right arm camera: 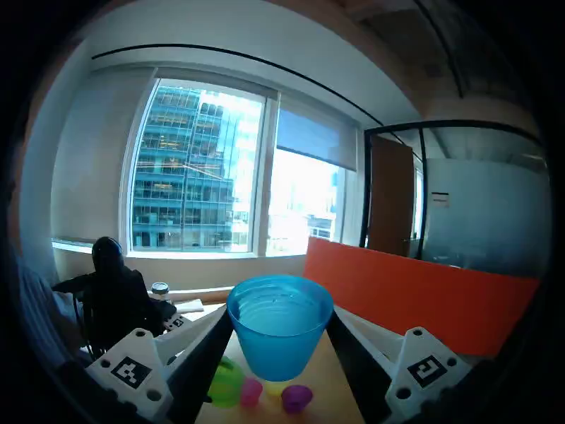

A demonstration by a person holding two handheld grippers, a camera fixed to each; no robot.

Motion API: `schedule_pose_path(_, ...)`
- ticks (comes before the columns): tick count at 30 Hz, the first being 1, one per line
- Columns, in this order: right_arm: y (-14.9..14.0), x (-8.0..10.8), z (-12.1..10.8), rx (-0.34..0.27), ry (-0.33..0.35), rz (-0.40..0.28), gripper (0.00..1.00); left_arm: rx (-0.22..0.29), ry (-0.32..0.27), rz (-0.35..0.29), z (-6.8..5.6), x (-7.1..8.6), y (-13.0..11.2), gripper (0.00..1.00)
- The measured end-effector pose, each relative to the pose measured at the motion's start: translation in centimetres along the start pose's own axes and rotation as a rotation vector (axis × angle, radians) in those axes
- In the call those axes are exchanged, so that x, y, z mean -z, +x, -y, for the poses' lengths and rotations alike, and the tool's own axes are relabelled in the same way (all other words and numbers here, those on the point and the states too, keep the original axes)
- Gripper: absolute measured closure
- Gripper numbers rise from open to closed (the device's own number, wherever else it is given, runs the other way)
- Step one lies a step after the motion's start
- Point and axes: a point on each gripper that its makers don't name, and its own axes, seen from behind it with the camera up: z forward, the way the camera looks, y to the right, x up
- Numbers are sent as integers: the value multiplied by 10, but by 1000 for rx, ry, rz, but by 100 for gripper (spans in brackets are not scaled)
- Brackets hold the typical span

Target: Pour water

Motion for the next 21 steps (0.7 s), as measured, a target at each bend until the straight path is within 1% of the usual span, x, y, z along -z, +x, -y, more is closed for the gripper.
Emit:
schedule_pose_path(6,-5,12,-15,-4,-34,7,10,4,8,2,5,2,-2,14)
schedule_pose_path(12,-10,27,-35,-18,-76,9,10,8,12,7,8,4,-3,15)
schedule_pose_path(17,-18,39,-50,-16,-107,21,10,10,13,14,10,4,-4,14)
schedule_pose_path(21,-25,47,-52,-14,-110,32,9,10,11,19,9,3,-5,15)
